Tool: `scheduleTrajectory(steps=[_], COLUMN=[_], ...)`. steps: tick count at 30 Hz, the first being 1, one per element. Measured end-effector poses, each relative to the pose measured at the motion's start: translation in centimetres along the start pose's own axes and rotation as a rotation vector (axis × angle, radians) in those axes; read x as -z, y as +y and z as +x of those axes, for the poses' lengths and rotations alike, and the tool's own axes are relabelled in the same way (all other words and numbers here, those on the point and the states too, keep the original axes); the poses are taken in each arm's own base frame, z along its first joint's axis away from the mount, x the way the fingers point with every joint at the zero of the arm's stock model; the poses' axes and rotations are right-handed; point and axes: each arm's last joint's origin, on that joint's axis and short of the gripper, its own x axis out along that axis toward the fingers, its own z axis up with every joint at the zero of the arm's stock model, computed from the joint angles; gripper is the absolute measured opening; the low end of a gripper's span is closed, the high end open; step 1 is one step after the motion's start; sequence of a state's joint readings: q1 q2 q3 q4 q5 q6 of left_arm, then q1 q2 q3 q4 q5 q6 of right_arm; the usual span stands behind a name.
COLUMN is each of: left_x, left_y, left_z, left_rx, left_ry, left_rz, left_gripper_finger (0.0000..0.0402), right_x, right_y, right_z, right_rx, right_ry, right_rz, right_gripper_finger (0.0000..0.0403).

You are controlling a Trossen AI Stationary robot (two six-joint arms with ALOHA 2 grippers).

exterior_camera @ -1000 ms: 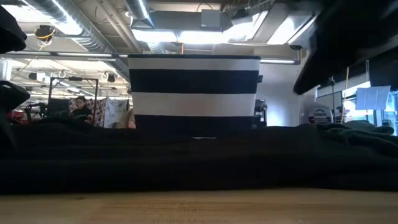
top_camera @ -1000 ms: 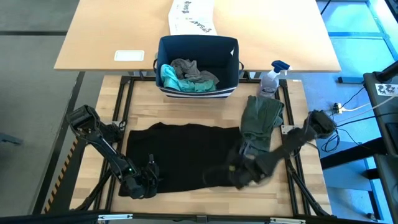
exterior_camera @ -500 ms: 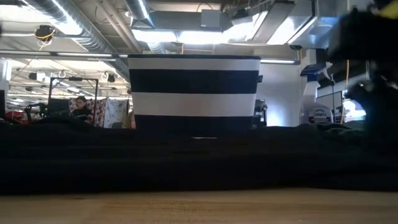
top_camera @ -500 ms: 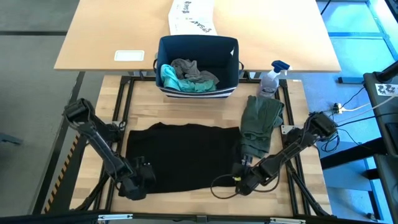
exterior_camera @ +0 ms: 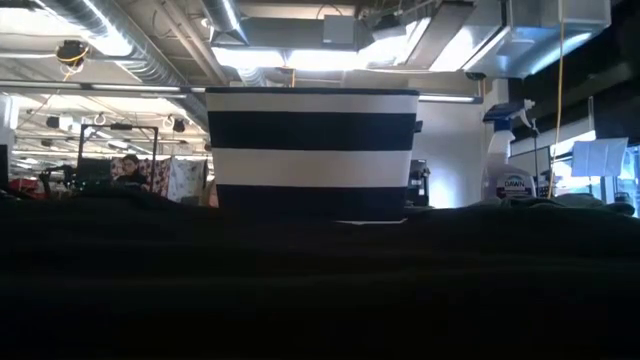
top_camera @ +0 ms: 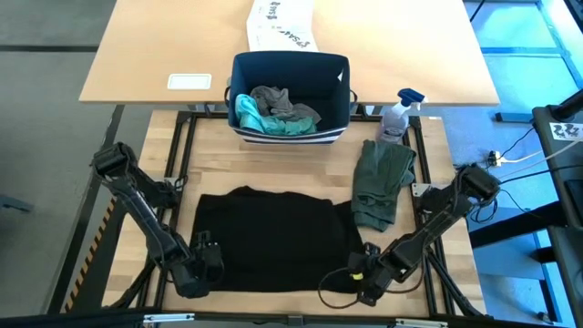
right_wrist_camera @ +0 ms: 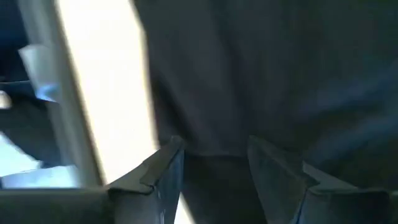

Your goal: Fold Laundry from Bin

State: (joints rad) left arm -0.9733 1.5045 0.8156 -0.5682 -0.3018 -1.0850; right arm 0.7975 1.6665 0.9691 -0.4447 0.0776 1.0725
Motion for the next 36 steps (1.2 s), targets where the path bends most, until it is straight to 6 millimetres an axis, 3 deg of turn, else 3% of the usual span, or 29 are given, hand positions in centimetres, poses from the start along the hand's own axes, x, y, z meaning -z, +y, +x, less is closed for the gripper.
scheduleTrajectory(steps=[4, 10, 14, 19, 24, 30, 36], left_x=[-1.8, -3.9, -4.9, -5.6, -4.4, -2.9, -1.7], left_y=[-0.4, 0.6, 2.7, 5.7, 8.3, 9.3, 9.7], left_z=[-2.7, -4.3, -3.4, -1.5, 0.6, 2.7, 3.6], left_rx=[-0.007, -0.058, -0.165, -0.22, -0.211, -0.112, -0.124], left_ry=[-0.056, -0.123, -0.064, 0.041, 0.213, 0.233, 0.231], left_rz=[0.062, 0.093, 0.077, 0.046, -0.028, -0.063, -0.045], left_gripper_finger=[0.0135, 0.014, 0.0169, 0.0221, 0.0254, 0.026, 0.0252], right_x=[-2.4, -5.3, -6.8, -7.9, -7.8, -7.4, -7.8], right_y=[1.2, 0.8, -1.0, -2.4, -3.2, -3.6, -4.1], right_z=[-3.1, -4.3, -3.8, -2.6, -1.2, 0.0, -0.1], right_rx=[0.01, 0.109, 0.167, 0.18, 0.234, 0.286, 0.279], right_ry=[-0.186, -0.349, -0.304, -0.211, -0.127, -0.064, -0.044], right_rz=[-0.1, -0.202, -0.18, -0.16, -0.16, -0.195, -0.203], right_gripper_finger=[0.0179, 0.0179, 0.0194, 0.0244, 0.0279, 0.0291, 0.0292])
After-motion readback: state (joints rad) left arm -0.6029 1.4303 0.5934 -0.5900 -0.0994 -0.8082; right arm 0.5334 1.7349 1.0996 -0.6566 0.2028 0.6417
